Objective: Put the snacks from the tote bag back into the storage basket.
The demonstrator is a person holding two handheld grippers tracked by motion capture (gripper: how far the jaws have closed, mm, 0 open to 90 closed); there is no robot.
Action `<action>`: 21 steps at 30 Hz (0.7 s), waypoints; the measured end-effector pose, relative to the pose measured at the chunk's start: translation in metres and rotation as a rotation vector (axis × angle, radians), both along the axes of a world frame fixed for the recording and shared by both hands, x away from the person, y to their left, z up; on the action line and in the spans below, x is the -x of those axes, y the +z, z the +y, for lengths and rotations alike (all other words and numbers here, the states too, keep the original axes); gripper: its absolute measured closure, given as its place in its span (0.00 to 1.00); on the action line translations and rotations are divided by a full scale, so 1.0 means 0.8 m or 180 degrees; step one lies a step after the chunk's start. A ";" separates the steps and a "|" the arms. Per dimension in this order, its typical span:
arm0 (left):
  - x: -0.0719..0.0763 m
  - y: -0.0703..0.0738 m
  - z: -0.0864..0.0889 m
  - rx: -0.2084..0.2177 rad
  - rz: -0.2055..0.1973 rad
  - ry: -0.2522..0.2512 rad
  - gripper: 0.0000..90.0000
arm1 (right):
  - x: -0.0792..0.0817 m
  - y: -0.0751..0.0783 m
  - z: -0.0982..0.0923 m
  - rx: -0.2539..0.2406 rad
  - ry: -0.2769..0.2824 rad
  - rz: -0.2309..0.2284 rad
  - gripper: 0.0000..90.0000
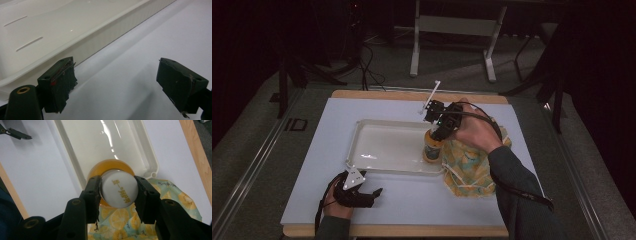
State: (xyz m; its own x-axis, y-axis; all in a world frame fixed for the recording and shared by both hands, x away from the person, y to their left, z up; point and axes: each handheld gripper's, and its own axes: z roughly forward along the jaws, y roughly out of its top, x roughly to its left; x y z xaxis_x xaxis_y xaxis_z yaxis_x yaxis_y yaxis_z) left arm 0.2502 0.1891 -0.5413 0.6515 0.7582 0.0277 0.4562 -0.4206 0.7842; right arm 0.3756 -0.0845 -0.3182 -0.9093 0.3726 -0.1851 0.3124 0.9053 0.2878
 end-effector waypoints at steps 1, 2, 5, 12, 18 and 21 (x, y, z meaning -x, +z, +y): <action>0.000 0.000 0.000 -0.0002 0.0001 -0.0001 0.17 | 0.000 -0.001 0.000 0.0005 0.0006 -0.0005 0.65; 0.000 0.000 0.000 -0.0002 0.0001 -0.0001 0.17 | 0.001 -0.002 0.001 0.0023 0.0011 0.0006 0.65; 0.000 0.000 0.000 -0.0004 0.0000 -0.0002 0.17 | 0.001 -0.005 0.001 0.0027 -0.0010 0.0014 0.66; 0.000 0.000 0.000 0.0001 0.0007 -0.0002 0.17 | 0.001 -0.014 0.001 0.0049 -0.0007 0.0055 0.65; 0.000 0.000 0.000 0.0002 0.0005 -0.0003 0.17 | -0.001 -0.018 0.002 0.0065 0.0004 0.0067 0.65; 0.000 0.000 0.000 -0.0004 0.0007 0.0001 0.17 | 0.000 -0.022 0.003 0.0047 -0.0019 0.0090 0.65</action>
